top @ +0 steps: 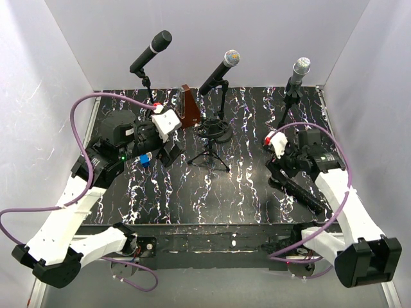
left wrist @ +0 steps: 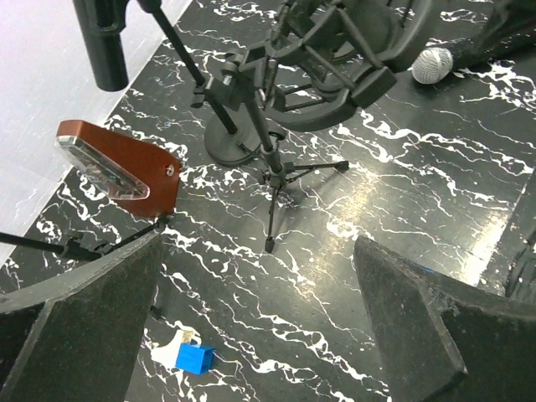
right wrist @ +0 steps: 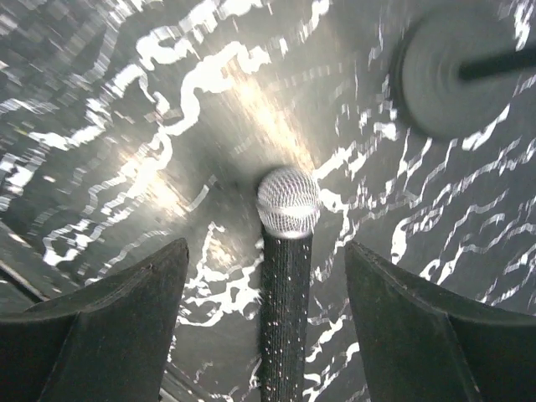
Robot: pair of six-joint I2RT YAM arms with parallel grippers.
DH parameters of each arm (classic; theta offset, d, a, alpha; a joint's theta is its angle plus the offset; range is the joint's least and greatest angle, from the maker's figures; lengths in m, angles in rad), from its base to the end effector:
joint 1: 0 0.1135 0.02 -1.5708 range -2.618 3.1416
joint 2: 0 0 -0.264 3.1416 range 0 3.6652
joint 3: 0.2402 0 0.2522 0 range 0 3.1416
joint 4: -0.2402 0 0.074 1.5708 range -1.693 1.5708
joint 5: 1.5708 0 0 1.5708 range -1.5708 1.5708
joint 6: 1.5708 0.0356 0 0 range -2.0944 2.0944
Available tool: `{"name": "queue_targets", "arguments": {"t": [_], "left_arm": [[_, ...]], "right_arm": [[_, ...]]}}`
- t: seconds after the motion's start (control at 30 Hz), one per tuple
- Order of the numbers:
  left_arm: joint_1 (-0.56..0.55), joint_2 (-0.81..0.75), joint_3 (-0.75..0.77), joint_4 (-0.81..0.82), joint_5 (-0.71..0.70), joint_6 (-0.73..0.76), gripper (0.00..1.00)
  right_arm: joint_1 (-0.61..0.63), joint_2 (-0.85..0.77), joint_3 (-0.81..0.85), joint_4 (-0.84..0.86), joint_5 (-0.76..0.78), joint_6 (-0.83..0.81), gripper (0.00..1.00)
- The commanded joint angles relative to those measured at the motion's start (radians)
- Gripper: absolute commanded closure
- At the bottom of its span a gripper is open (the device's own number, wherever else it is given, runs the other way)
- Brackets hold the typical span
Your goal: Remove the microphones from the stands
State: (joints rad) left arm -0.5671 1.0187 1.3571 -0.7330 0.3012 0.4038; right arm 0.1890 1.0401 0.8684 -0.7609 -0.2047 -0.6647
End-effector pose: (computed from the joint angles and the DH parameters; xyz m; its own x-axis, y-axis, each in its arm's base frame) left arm 0.1566 -0.1123 0.4347 -0.0058 0.4486 -0.8937 0.8116 0.5243 0.2578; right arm 0.1979 0.0452 0.2710 -0.4341 -0.6979 -0.5696 -0.7250 0.6460 -0.2390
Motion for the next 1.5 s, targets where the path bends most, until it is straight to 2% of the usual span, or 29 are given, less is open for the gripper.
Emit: {"name": "queue_targets", "arguments": {"t": [0.0, 0.13, 0.3, 0.43, 0.6, 0.93, 1.13, 1.27, 1.33, 1.37, 1.4, 1.47], "left_arm": [[-0.004, -0.005, -0.006, 0.003, 0.090, -0.015, 0.02], [-0.004, 0.026, 0.033, 0.047, 0.166, -0.040, 0.02], [-0.010, 0.090, 0.131, 0.076, 0.266, 0.084, 0.11], [-0.023, 0.116, 0.163, 0.115, 0.311, 0.162, 0.16], [-0.031, 0.145, 0.166, 0.113, 0.361, 0.266, 0.23], [-0.117, 0.247, 0.214, 0.124, 0.355, 0.392, 0.35], [-0.140, 0.262, 0.231, 0.104, 0.311, 0.408, 0.50], [-0.143, 0.267, 0.264, 0.063, 0.277, 0.405, 0.62], [-0.140, 0.268, 0.286, 0.032, 0.253, 0.406, 0.73], [-0.142, 0.264, 0.292, 0.017, 0.243, 0.414, 0.84], [-0.142, 0.256, 0.289, 0.008, 0.231, 0.426, 1.00], [-0.140, 0.224, 0.258, 0.023, 0.208, 0.449, 1.00]], "right_arm": [[0.000, -0.038, 0.115, -0.085, -0.280, 0.069, 0.20], [0.030, 0.029, 0.196, 0.006, -0.433, 0.215, 0.27], [0.089, 0.214, 0.345, 0.058, -0.508, 0.397, 0.34], [0.109, 0.264, 0.359, 0.199, -0.524, 0.551, 0.35], [0.141, 0.323, 0.389, 0.284, -0.532, 0.651, 0.34], [0.176, 0.455, 0.458, 0.340, -0.552, 0.783, 0.34], [0.181, 0.485, 0.449, 0.390, -0.575, 0.838, 0.35], [0.188, 0.514, 0.469, 0.403, -0.682, 0.850, 0.35], [0.188, 0.544, 0.483, 0.402, -0.722, 0.878, 0.35], [0.190, 0.557, 0.492, 0.405, -0.732, 0.899, 0.34], [0.191, 0.573, 0.497, 0.411, -0.739, 0.921, 0.34], [0.194, 0.598, 0.492, 0.439, -0.739, 0.980, 0.32]]}}
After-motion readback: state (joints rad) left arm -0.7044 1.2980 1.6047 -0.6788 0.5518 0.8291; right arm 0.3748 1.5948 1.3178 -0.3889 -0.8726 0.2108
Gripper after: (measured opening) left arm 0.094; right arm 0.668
